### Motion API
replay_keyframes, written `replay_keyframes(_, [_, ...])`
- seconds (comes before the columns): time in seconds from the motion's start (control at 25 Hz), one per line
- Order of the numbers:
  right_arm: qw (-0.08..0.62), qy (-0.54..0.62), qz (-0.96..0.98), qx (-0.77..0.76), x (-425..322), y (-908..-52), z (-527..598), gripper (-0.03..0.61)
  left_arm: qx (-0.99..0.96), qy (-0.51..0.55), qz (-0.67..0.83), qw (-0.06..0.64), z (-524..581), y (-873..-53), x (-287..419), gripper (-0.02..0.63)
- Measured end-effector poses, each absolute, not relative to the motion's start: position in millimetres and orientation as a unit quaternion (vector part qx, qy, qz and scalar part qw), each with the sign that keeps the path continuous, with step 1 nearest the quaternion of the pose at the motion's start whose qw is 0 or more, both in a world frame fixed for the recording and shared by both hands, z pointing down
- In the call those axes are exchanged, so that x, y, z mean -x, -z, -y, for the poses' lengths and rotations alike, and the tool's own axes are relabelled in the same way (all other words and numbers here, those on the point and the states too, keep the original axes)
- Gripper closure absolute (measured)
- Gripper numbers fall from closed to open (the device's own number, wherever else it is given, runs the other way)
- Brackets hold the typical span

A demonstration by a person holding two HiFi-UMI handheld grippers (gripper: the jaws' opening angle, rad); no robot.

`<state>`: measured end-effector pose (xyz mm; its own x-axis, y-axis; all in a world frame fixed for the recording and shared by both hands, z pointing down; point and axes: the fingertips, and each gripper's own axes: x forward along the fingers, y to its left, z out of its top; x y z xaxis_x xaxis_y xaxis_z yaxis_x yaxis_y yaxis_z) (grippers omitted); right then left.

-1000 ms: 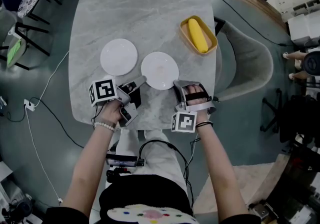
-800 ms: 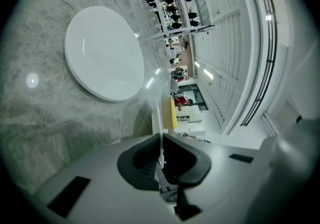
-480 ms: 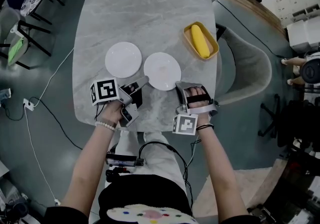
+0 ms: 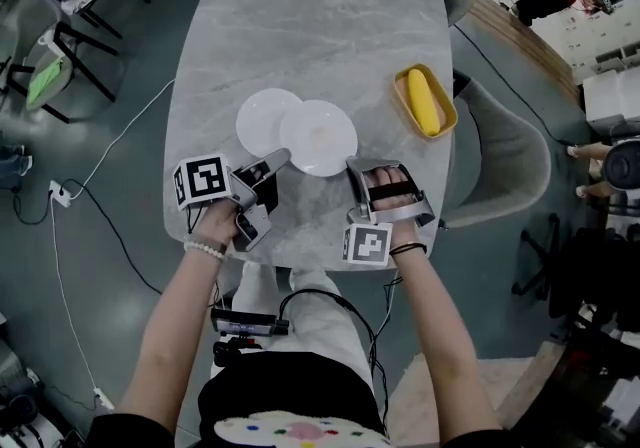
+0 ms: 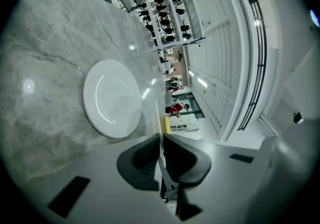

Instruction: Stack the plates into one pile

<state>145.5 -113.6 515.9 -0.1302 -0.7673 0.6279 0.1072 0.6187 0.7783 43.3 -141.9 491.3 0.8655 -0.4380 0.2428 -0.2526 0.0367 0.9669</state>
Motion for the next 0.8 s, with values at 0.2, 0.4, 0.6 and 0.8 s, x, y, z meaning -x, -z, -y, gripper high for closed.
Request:
replay_keyframes(0.2, [0.598,0.381,0.666,-0.231,-132.6,-515.6,124.6,0.549,-0.682,0.086,0.277,0.671,146.8,-493.4,-28.1,0.584])
replay_keyframes(0.4, [0.589,0.386,0.676,-0.216,-108.2,-523.9,136.1,0.551,-0.666,0.107,0.301,0.674,155.6,-503.3,-2.6,0.583])
replay_keyframes(0.6, [0.569,0.378,0.7,-0.207,-83.5,-526.0,140.4,0.552,-0.656,0.114,0.316,0.676,159.0,-513.8,13.1,0.58])
replay_keyframes(0.8, [0.57,0.39,0.696,-0.195,-102.3,-528.3,133.4,0.551,-0.653,0.112,0.326,0.674,148.2,-519.3,-4.8,0.58])
